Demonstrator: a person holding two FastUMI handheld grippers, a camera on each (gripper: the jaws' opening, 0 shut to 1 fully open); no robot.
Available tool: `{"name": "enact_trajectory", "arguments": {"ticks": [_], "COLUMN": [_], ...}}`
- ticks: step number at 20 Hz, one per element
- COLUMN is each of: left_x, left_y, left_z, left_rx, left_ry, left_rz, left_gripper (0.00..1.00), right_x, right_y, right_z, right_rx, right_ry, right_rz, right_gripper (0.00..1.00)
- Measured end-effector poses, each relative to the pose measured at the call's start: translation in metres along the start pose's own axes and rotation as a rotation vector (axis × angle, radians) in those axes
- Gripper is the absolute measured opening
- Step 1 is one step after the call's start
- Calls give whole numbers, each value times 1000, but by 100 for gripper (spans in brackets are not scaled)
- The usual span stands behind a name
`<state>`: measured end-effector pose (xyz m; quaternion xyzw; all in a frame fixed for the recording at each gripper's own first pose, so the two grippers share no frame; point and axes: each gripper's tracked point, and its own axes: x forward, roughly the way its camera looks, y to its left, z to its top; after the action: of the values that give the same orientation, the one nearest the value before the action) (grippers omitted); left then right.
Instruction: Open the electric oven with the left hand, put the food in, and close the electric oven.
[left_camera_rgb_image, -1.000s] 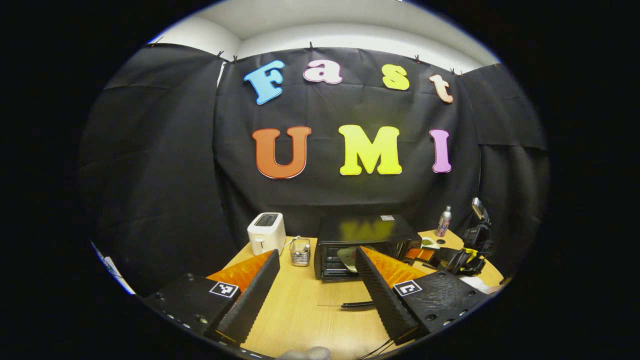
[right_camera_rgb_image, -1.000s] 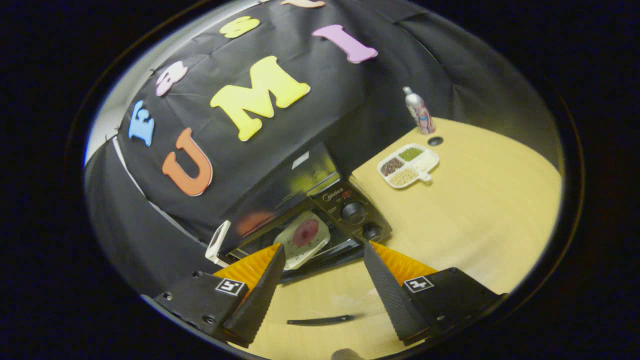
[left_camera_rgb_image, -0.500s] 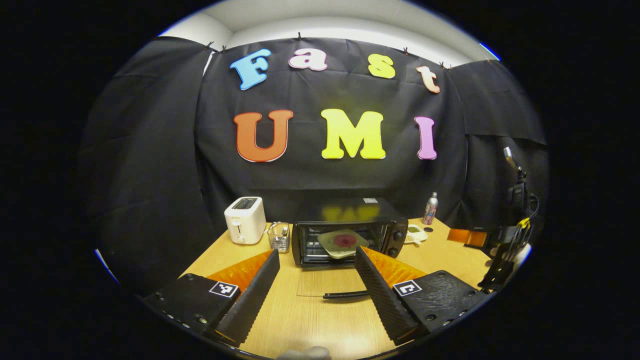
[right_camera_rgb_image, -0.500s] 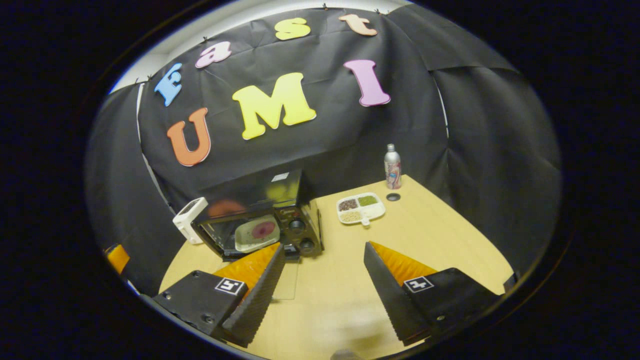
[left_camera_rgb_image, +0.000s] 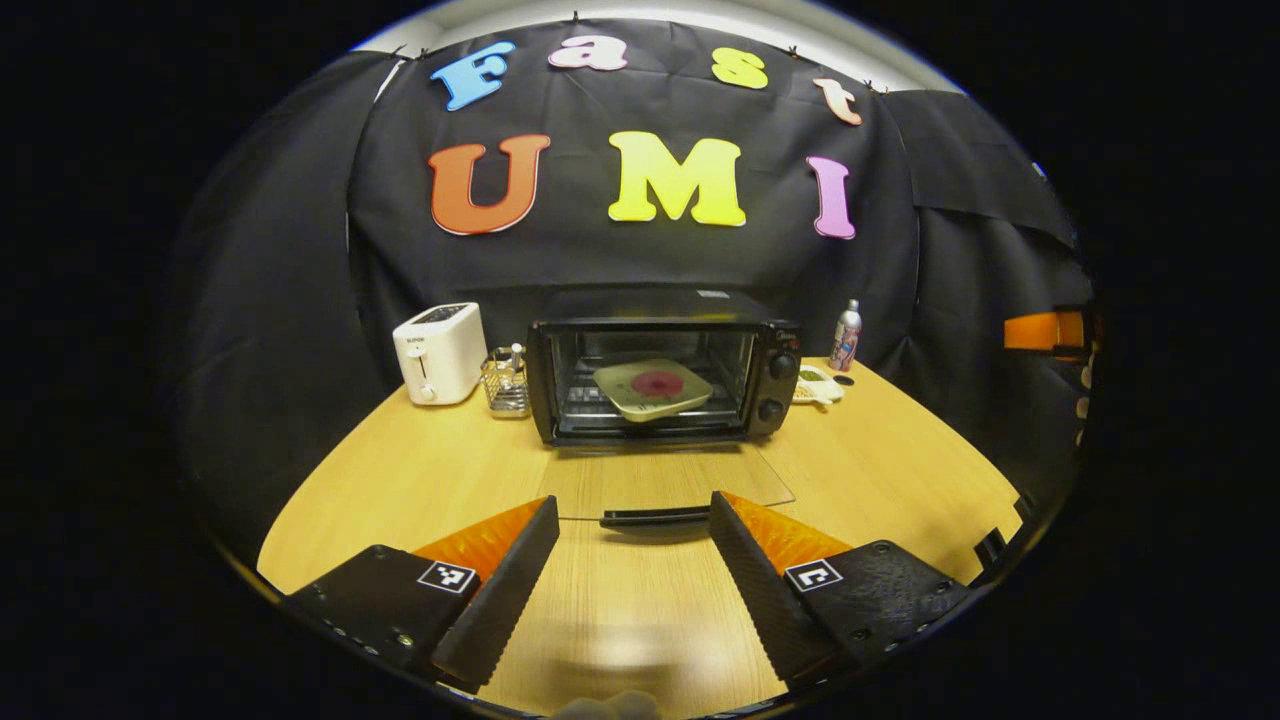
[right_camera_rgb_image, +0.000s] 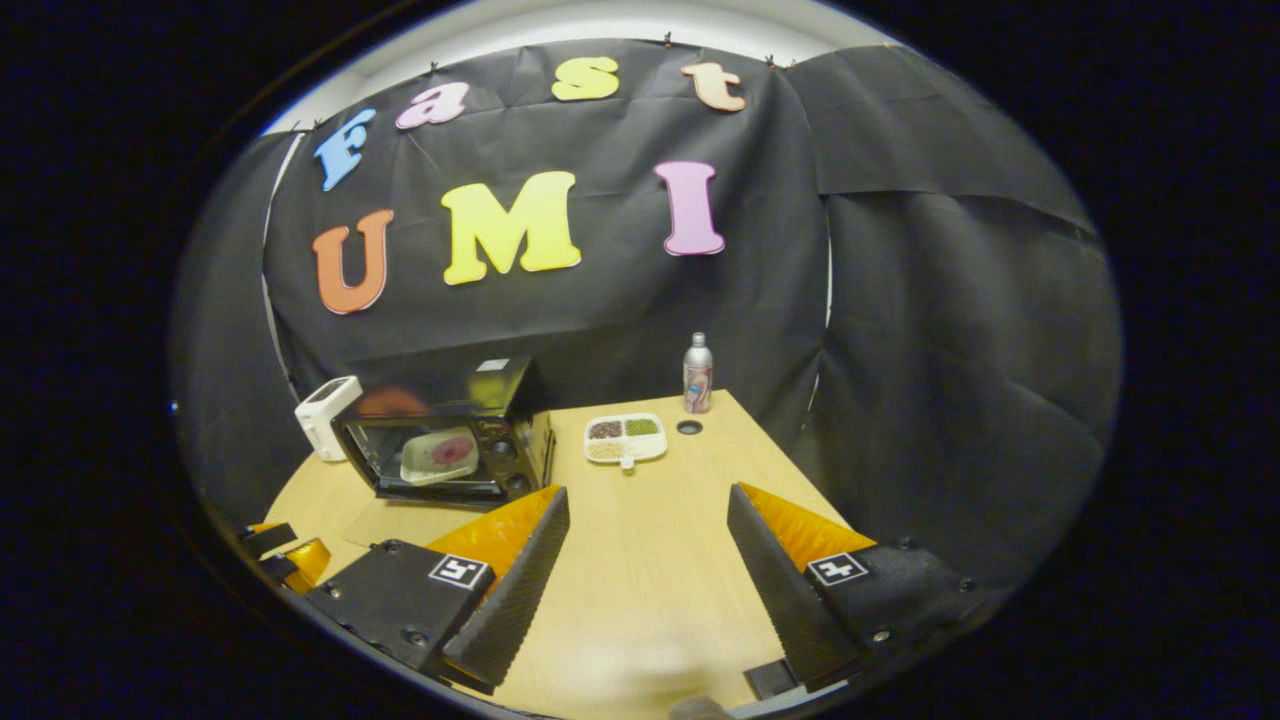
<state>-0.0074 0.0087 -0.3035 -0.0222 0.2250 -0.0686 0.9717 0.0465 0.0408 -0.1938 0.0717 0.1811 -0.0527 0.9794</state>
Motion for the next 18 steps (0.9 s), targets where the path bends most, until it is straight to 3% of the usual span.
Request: {"name": "enact_trajectory", "arguments": {"ticks": [2,5,7,8,9,18], "left_x": [12,31,42,48,54,101], "left_y": [-10,-21,-27,-29,-29,-42], "left_z": [-16,-41,-58,-64,-68,-103], "left_rx": [3,-17,-22,-19,-14,1], "left_ry": [17,64,101,112,119,183], "left_rz": [-12,-18,-19,-15,-6,-2], "left_gripper": [96,96,96,96,97,96], "right_x": [-9,-17,-20,-22,-24,-26], "right_y": [-6,-19,-27,-29,-33,-46], "right_z": [1,2,3,4,4,9], "right_rx": [-3,-51,-77,-77,-73,-95], "right_ry": [11,19,28,33,38,52], "right_rz": [7,0,-8,-11,-12,-21], "right_gripper": [100,96,100,96,100,96]}}
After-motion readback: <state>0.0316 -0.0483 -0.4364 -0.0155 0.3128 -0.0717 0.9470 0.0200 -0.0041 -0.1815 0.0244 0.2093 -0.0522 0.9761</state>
